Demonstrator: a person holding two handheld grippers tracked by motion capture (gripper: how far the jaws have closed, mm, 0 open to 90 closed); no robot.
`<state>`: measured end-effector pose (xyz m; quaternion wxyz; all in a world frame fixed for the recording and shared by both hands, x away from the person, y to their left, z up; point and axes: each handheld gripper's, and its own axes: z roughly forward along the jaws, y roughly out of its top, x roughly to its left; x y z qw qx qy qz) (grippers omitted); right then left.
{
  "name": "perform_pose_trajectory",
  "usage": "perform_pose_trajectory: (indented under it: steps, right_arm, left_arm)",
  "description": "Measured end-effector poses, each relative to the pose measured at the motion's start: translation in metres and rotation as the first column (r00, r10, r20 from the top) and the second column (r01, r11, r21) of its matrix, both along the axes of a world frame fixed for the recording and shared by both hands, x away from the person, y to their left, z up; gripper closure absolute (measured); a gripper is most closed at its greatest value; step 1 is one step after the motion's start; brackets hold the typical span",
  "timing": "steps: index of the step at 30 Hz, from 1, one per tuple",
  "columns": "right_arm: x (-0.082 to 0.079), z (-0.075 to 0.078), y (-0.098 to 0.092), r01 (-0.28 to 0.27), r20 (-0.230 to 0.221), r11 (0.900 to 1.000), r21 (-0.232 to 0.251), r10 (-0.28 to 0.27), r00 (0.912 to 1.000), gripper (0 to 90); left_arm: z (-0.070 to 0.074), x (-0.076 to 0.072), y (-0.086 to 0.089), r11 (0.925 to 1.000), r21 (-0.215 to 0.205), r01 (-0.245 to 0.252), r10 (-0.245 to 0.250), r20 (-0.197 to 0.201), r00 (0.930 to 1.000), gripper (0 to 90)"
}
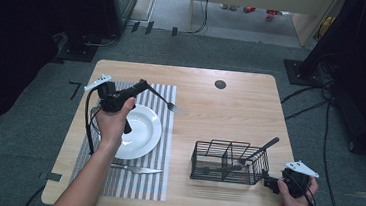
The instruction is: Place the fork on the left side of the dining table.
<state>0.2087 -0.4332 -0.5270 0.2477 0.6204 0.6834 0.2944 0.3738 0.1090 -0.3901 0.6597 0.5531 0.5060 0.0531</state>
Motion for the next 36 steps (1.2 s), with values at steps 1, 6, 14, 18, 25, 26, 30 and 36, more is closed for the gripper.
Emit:
perform_pose_trajectory:
  steps: [1, 6, 14, 18, 25, 26, 30, 36]
  right_arm:
    - [0.0, 0.0, 0.0, 0.0, 0.0, 1.0, 0.0, 0.0, 1.0, 0.4]
    - [0.0, 0.0, 0.0, 0.0, 0.0, 1.0, 0.0, 0.0, 1.0, 0.4]
    - [0.0, 0.0, 0.0, 0.0, 0.0, 1.0, 0.0, 0.0, 1.0, 0.4]
    - [0.0, 0.0, 0.0, 0.0, 0.0, 1.0, 0.0, 0.0, 1.0, 0.4]
    - [0.0, 0.0, 0.0, 0.0, 0.0, 1.0, 0.0, 0.0, 1.0, 0.4]
    - [0.0, 0.0, 0.0, 0.0, 0.0, 1.0, 0.0, 0.0, 1.0, 0.4]
    - [0.0, 0.0, 0.0, 0.0, 0.0, 1.0, 0.0, 0.0, 1.0, 0.4]
    - [0.0, 0.0, 0.0, 0.0, 0.0, 1.0, 0.0, 0.0, 1.0, 0.4]
  left_arm:
    - [0.0, 0.0, 0.0, 1.0, 0.0, 0.0, 0.0, 0.0, 1.0, 89.1]
    - [-0.027, 0.019, 0.017, 0.9877, -0.141, -0.069, 0.06, -0.067, 0.996, 89.1]
    - [-0.052, 0.036, 0.03, 0.9615, -0.202, -0.186, 0.168, -0.104, 0.9804, 89.1]
    - [-0.069, 0.049, 0.04, 0.9381, -0.231, -0.258, 0.22, -0.176, 0.9594, 89.1]
    - [-0.085, 0.061, 0.047, 0.9128, -0.245, -0.326, 0.269, -0.241, 0.9326, 89.0]
    - [-0.089, 0.063, 0.048, 0.9122, -0.23, -0.339, 0.281, -0.25, 0.9265, 88.9]
    - [-0.098, 0.068, 0.051, 0.9088, -0.201, -0.366, 0.302, -0.289, 0.9086, 88.8]
    - [-0.104, 0.071, 0.054, 0.9022, -0.177, -0.393, 0.323, -0.327, 0.8883, 88.7]
